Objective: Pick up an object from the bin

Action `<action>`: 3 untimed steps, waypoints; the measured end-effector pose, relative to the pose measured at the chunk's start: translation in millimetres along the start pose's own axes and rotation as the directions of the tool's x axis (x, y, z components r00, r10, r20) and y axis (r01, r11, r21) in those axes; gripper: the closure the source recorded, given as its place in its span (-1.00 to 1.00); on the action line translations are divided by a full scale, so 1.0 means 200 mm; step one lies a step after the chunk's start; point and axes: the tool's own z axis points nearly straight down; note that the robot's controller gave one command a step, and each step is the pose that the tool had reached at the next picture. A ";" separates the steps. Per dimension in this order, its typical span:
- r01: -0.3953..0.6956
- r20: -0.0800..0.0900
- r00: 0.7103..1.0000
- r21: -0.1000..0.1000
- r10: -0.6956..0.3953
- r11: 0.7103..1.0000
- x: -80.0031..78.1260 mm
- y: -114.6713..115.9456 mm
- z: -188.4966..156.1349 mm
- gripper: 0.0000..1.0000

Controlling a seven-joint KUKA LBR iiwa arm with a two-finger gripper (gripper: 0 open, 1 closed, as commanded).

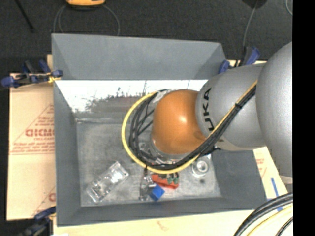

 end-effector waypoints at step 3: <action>0.551 0.013 0.834 0.009 -0.551 0.834 0.06 -0.71 -0.48 1.00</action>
Offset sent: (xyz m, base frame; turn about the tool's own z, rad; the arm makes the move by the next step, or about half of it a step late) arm 0.0067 -0.0623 -0.0608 -0.3532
